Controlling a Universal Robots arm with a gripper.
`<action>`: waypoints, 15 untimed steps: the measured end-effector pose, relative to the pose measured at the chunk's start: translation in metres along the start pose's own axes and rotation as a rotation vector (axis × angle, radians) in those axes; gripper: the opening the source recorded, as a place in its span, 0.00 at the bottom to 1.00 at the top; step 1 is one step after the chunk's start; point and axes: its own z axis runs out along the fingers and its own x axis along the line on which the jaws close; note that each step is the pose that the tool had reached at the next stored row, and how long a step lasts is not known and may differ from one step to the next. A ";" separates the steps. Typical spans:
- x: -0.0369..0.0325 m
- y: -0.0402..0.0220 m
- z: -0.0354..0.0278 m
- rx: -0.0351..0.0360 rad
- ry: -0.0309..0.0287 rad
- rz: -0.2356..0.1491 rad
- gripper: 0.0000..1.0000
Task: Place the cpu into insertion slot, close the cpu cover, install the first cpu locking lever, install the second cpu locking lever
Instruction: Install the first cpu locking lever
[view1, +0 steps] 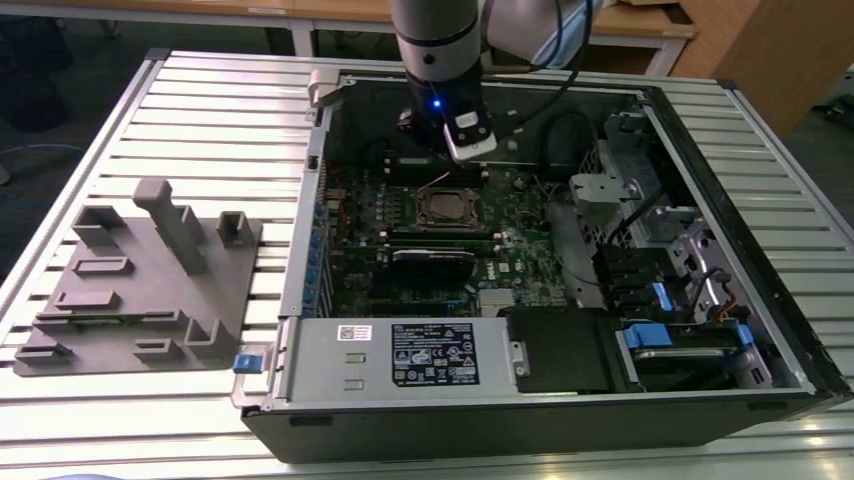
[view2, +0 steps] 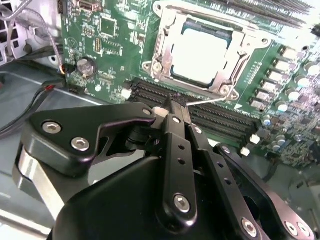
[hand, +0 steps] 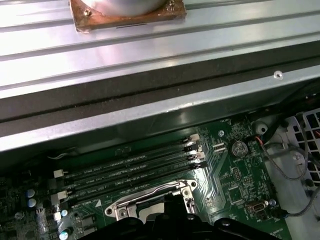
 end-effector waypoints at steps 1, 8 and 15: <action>0.0001 -0.0002 0.0008 0.0055 -0.0016 -0.001 0.11; 0.0035 -0.0001 0.0065 0.0107 -0.0020 0.000 0.11; 0.0046 0.0007 0.0065 0.0056 -0.0006 0.001 0.11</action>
